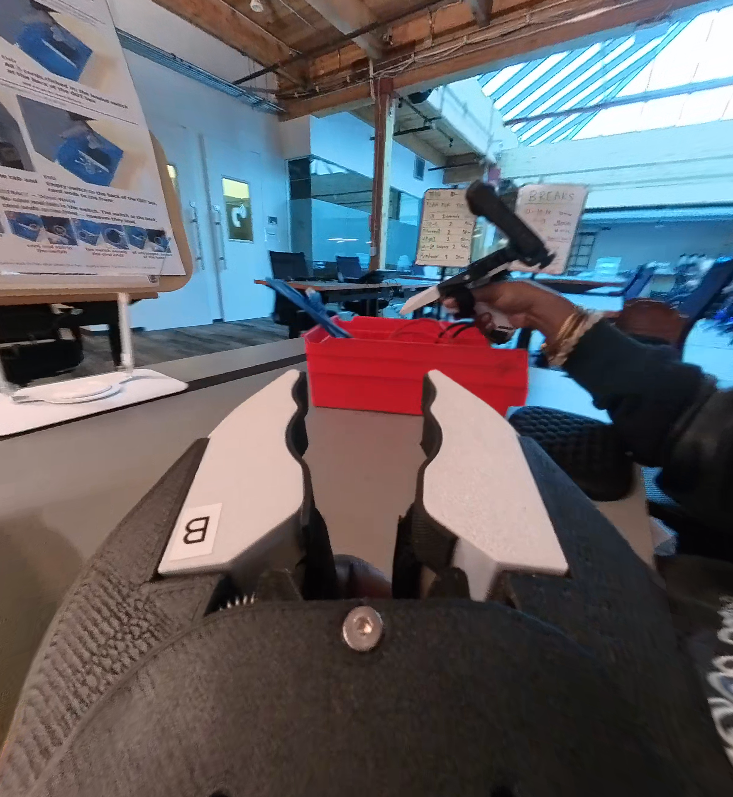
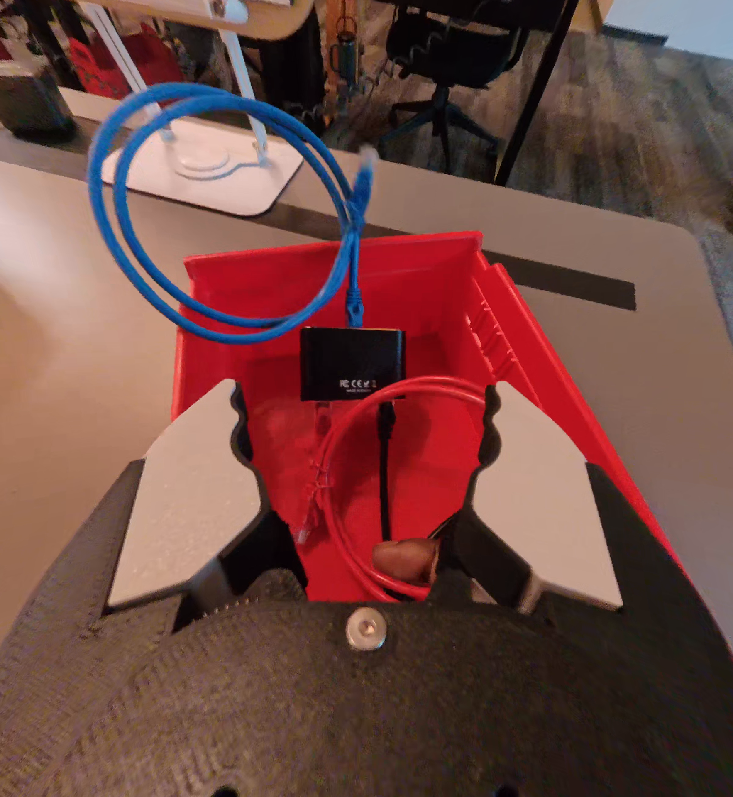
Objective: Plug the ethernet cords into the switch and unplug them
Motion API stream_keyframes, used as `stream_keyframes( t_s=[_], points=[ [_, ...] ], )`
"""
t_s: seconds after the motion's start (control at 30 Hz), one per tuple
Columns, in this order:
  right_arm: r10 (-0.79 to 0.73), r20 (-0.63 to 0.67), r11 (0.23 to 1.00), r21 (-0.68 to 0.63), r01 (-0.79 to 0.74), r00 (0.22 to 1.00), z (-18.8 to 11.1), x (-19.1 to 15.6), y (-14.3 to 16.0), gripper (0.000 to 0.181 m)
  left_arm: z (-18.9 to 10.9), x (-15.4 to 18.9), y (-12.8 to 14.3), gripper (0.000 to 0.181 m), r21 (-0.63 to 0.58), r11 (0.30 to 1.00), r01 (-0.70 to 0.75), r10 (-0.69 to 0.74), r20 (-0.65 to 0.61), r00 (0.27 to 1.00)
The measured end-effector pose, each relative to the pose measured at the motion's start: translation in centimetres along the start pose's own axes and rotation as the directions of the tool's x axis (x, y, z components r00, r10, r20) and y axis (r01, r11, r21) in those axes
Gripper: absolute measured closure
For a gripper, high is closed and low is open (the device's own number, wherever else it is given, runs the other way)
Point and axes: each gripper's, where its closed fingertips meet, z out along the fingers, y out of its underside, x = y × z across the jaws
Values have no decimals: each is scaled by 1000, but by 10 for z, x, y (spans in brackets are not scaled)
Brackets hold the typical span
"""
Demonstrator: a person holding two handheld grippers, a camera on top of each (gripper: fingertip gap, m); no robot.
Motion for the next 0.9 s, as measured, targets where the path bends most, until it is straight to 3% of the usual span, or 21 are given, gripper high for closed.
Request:
stream_keyframes(
  t_s=[0.13, 0.23, 0.3, 0.33, 0.4, 0.43, 0.53, 0.6, 0.7, 0.8, 0.9],
  points=[
    [-16, 46, 999, 49, 13, 999, -12, -21, -8, 71, -5, 16, -29, 126, 117, 957, 266, -248, -153, 957],
    [20, 215, 991, 124, -48, 976, -27, -64, -21, 60, -31, 44, -88, 118, 275, 792, 544, -388, -461, 798],
    [107, 507, 952, 196, -236, 855, -56, -120, -43, 50, -54, 53, -123, 115, 367, 668, 648, -372, -589, 717],
    [149, 658, 912, 198, -360, 738, -77, -148, -56, 47, -59, 52, -131, 114, 411, 651, 639, -351, -583, 733],
    [182, 818, 861, 136, -490, 546, -111, -188, -68, 46, -56, 32, -132, 111, 480, 655, 583, -386, -450, 805],
    [174, 835, 866, 123, -485, 523, -117, -200, -67, 46, -53, 18, -126, 110, 492, 680, 544, -410, -359, 838],
    [198, 739, 881, 154, -447, 644, -100, -205, -59, 56, -41, -15, -94, 111, 411, 813, 414, -422, -75, 903],
    [201, 680, 910, 135, -391, 705, -82, -210, -42, 51, -33, -21, -73, 110, 280, 903, 326, -354, 51, 934],
    [138, 606, 977, 46, -208, 783, -49, -235, 6, 36, -22, -19, -50, 100, 94, 962, 258, -268, 113, 957],
    [-9, 534, 999, -36, 33, 845, -8, -255, 63, 36, -20, -20, -45, 99, 79, 969, 236, -245, 135, 960],
    [-124, 502, 947, -197, 253, 856, 25, -262, 117, 36, -19, -20, -40, 99, 57, 975, 216, -222, 142, 965]
  ],
)
